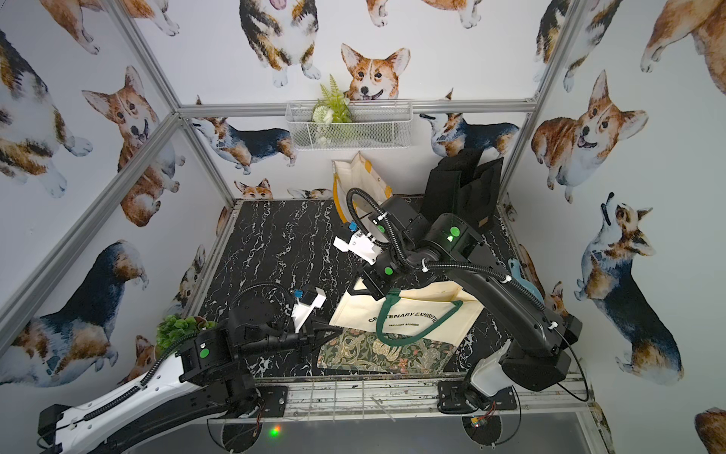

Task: Put away the canvas bag
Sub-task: Press the canvas bag at the center of the board.

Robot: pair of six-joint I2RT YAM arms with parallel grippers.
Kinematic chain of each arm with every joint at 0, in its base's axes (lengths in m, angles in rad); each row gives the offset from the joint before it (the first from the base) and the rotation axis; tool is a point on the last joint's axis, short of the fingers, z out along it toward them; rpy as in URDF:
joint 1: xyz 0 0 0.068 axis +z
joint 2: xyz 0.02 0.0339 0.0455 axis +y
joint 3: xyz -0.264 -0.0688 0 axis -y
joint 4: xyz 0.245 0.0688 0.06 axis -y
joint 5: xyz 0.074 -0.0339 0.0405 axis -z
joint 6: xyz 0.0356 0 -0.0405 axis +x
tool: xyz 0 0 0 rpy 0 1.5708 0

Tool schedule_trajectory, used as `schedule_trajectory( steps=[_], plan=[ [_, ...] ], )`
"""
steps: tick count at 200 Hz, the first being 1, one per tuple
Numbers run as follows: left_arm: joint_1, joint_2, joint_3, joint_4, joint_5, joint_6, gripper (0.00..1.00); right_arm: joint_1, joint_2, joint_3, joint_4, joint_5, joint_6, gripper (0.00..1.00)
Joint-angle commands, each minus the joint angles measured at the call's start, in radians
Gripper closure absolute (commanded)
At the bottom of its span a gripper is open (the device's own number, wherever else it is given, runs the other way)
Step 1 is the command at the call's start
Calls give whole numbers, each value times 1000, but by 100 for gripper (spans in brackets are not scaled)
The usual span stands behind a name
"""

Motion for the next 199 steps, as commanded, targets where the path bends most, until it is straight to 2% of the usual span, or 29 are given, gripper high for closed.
schedule_trajectory(
  steps=[1,16,26,30,34,43,48,52,56,59,60,108,112,118,123,129,140,144,148,150,152,153,156,157,199],
  plan=[
    [1,-8,-5,-51,14,-8,100,-4,-8,16,8,18,-10,100],
    [1,-12,-11,-46,13,-19,99,-6,-12,20,4,20,-16,100],
    [0,-15,-18,-41,7,-29,67,-8,-13,20,1,22,-22,100],
    [0,-16,-21,-40,3,-32,58,-9,-12,20,-2,22,-24,100],
    [1,-17,-24,-38,1,-37,54,-9,-12,22,-4,22,-27,100],
    [1,-19,-29,-34,-1,-44,53,-11,-12,21,-6,23,-31,100],
    [0,-20,-32,-34,-2,-48,56,-12,-12,20,-6,24,-33,100],
    [1,-20,-34,-35,-4,-50,66,-12,-12,18,-6,24,-33,100],
    [0,-20,-34,-35,-4,-51,82,-12,-13,17,-4,26,-32,100],
    [0,-20,-35,-37,-3,-49,98,-12,-15,15,-3,26,-33,100],
    [0,-20,-34,-38,-5,-49,100,-12,-15,15,-3,26,-32,100],
    [0,-41,-53,-46,-10,-51,100,-15,-30,20,-5,41,-39,100],
    [0,-43,-55,-46,-11,-52,90,-17,-32,22,-6,42,-39,100],
    [0,-45,-60,-43,-13,-56,67,-17,-33,24,-8,46,-42,100],
    [0,-45,-64,-41,-13,-59,55,-18,-35,26,-10,48,-43,100],
    [0,-44,-69,-39,-11,-59,48,-18,-36,25,-10,50,-44,100],
    [1,-43,-76,-38,-10,-61,47,-19,-39,24,-14,54,-45,100],
    [1,-44,-79,-39,-12,-61,47,-19,-41,24,-14,54,-46,100],
    [0,-45,-82,-37,-11,-63,54,-20,-42,24,-15,54,-47,100],
    [1,-44,-84,-37,-11,-63,66,-20,-42,24,-15,55,-47,100],
    [0,-44,-85,-36,-10,-63,70,-20,-43,24,-16,56,-48,100],
    [0,-44,-86,-35,-9,-63,82,-19,-43,24,-16,57,-48,100],
    [0,-45,-89,-33,-6,-62,99,-20,-43,24,-16,57,-47,100],
    [0,-45,-89,-33,-5,-62,100,-20,-44,23,-17,58,-48,100],
    [1,-71,-94,-37,-17,-57,100,-21,-50,8,-16,57,-49,100]
  ],
)
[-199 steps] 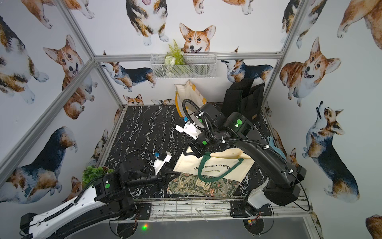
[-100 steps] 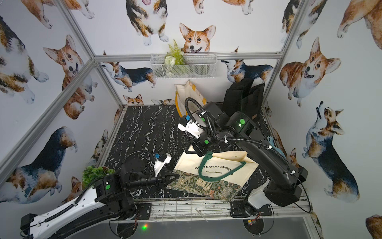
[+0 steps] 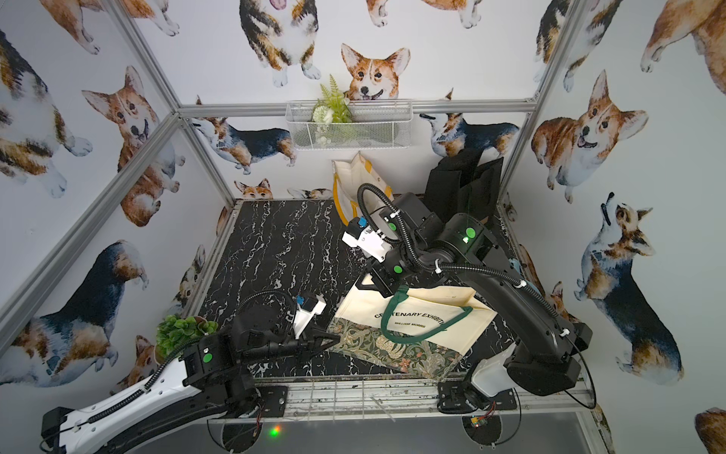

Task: Put away the canvas bag
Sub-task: Press the canvas bag at the center of the board.

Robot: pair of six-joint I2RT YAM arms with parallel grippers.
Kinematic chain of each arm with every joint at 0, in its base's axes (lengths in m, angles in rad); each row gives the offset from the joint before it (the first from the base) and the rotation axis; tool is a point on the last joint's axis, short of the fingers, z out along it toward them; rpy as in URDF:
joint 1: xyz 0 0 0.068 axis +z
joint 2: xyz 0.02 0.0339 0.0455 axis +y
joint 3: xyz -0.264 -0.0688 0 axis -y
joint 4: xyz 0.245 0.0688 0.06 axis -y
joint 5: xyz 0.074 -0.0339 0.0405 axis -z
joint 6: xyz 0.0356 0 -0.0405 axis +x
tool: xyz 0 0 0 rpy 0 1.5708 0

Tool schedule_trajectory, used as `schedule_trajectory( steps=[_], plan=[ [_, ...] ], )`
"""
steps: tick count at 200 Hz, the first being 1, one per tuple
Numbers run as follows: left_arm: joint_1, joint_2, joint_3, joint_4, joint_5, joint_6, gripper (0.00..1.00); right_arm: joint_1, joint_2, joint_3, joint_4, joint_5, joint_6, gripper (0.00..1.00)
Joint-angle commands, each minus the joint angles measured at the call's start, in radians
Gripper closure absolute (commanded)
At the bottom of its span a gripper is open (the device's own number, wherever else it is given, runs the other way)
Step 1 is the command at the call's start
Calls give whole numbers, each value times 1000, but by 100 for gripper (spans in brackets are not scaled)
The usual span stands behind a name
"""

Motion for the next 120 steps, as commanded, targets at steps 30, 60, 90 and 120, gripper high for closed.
schedule_trajectory(
  steps=[30,60,90,120],
  plan=[
    [0,-22,6,6,3,-2,100,-1,-15,-26,17,-6,-12,100],
    [1,23,72,32,0,12,68,-1,-14,-77,52,-51,24,100],
    [1,146,191,44,32,79,55,26,-27,-147,121,-72,70,100],
    [1,266,255,79,75,113,55,69,-38,-187,174,-56,101,100]
  ],
)
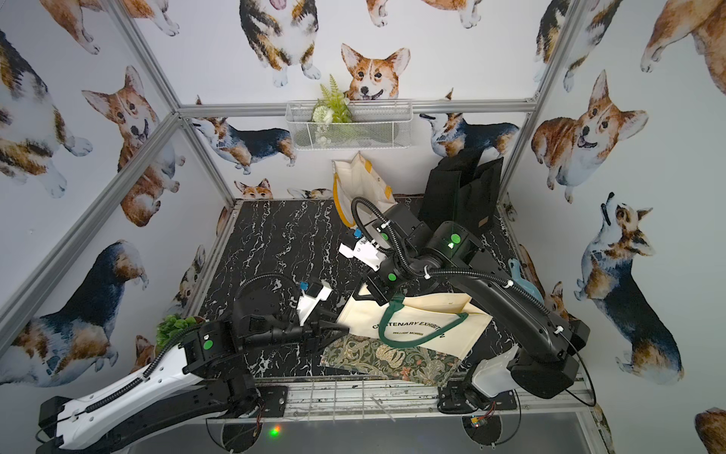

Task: Put away the canvas bag
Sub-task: Press the canvas bag at the center of the board.

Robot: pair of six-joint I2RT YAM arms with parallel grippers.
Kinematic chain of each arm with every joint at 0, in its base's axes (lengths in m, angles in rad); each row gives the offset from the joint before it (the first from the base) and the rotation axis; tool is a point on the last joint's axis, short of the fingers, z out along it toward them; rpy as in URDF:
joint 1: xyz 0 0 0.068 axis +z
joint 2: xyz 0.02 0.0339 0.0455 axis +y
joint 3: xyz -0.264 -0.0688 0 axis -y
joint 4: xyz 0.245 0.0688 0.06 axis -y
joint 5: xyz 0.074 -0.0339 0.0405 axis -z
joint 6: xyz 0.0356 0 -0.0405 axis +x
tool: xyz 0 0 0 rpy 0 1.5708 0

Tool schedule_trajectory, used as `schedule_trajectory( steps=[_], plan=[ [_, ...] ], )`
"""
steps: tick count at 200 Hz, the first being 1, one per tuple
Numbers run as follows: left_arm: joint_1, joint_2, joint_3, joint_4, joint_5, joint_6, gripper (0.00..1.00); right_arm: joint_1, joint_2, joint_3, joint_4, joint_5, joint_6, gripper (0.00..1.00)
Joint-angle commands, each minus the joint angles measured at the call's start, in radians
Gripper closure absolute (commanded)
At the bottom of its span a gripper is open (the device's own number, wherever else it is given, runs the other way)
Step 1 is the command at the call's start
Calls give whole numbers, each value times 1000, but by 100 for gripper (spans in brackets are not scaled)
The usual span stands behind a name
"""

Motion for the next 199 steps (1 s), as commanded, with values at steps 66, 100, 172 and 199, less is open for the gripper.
schedule_trajectory(
  steps=[66,100,172,199],
  plan=[
    [1,113,45,146,112,28,88,50,-4,-59,138,-26,73,100],
    [2,72,39,173,173,30,100,50,4,-59,146,-35,73,100],
    [81,-23,58,21,337,83,100,50,-45,-198,195,-263,16,50],
    [142,-76,58,-45,358,95,100,49,-85,-273,197,-268,14,50]
  ],
)
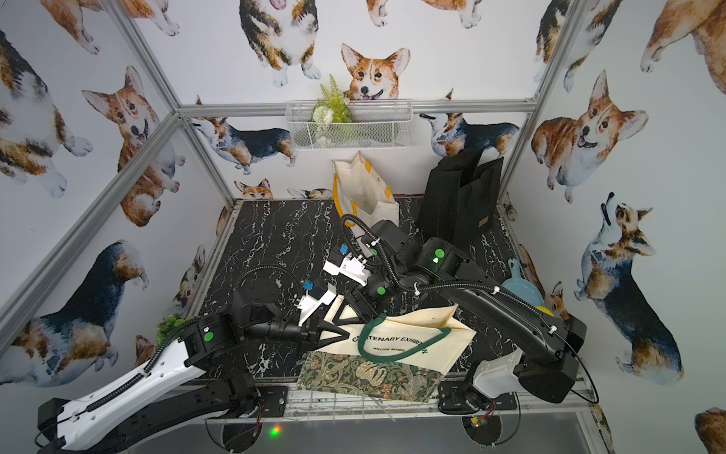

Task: Put away the canvas bag
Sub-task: Press the canvas bag at the center of the board.

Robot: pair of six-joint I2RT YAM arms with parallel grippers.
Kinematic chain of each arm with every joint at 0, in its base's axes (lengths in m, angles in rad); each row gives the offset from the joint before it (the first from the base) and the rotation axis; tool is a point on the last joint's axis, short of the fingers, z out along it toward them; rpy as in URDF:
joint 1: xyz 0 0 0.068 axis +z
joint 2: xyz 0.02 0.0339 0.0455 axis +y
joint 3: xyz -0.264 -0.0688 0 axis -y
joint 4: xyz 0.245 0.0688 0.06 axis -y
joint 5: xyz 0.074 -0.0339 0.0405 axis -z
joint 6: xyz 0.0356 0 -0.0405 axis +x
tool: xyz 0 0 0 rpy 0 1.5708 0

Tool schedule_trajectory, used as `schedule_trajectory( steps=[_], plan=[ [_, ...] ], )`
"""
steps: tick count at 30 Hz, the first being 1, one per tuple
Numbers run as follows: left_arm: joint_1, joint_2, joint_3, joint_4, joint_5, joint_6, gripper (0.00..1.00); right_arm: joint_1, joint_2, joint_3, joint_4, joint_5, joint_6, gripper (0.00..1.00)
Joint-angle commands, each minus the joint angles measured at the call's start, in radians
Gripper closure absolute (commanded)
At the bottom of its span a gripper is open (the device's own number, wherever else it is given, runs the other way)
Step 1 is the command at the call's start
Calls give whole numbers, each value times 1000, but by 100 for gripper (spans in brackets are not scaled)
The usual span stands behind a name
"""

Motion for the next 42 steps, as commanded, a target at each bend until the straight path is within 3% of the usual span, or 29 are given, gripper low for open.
schedule_trajectory(
  steps=[1,12,19,27,29,37,42],
  plan=[
    [57,-53,16,12,59,33,100,0,-36,-62,-14,-45,-30,50],
    [208,-98,77,-172,131,125,100,-15,-179,-173,-65,17,-22,50],
    [349,-73,134,-246,286,170,100,-125,-300,-285,-85,35,-22,49],
    [525,-44,175,-296,417,216,100,-153,-379,-337,-121,55,-39,47],
    [576,-27,179,-281,464,208,100,-154,-395,-337,-133,64,-39,42],
    [598,12,179,-221,463,180,100,-154,-448,-319,-201,157,-46,30],
    [602,14,179,-213,464,174,100,-155,-488,-291,-271,321,-58,30]
  ],
)
